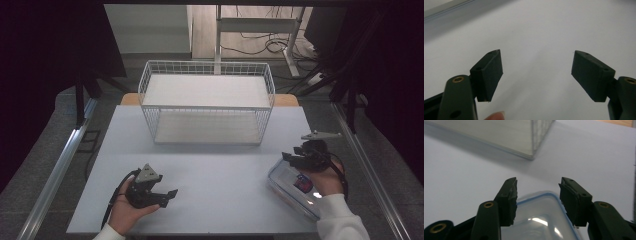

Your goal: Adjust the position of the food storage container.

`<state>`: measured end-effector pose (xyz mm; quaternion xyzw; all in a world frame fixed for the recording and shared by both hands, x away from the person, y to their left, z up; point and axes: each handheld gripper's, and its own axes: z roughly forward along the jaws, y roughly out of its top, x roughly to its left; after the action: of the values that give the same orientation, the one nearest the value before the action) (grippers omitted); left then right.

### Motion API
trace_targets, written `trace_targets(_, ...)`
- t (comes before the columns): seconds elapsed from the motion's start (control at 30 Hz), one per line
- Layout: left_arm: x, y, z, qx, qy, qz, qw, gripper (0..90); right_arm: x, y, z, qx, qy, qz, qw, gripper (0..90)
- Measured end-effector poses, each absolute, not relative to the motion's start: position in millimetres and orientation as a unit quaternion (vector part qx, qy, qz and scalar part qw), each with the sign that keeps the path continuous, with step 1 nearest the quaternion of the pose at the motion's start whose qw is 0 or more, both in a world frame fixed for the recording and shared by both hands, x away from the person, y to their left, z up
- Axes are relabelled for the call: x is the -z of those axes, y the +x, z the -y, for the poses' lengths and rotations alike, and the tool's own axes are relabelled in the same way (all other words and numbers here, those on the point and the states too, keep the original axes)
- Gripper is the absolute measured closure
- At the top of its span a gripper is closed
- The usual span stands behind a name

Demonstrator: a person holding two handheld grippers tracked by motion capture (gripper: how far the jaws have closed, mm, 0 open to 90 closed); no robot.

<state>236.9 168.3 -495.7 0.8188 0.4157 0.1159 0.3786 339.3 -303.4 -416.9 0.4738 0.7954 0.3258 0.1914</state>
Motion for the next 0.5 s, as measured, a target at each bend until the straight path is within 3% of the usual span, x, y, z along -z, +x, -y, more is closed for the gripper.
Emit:
trace_targets(0.13,495,237,-169,-0.116,0.818,-0.416,0.379,24.8,419,348,315,-0.311,0.484,-0.794,0.196,56.4)
trace_targets(0.23,496,237,-169,-0.115,0.818,-0.418,0.377,24.8,424,356,331,-0.290,0.499,-0.793,0.195,74.9)
trace_targets(0.33,496,237,-168,-0.116,0.819,-0.416,0.377,24.8,427,360,340,-0.281,0.507,-0.791,0.195,84.1)
trace_targets(0.5,496,237,-168,-0.115,0.819,-0.418,0.376,24.8,437,368,349,-0.257,0.504,-0.803,0.187,88.8)
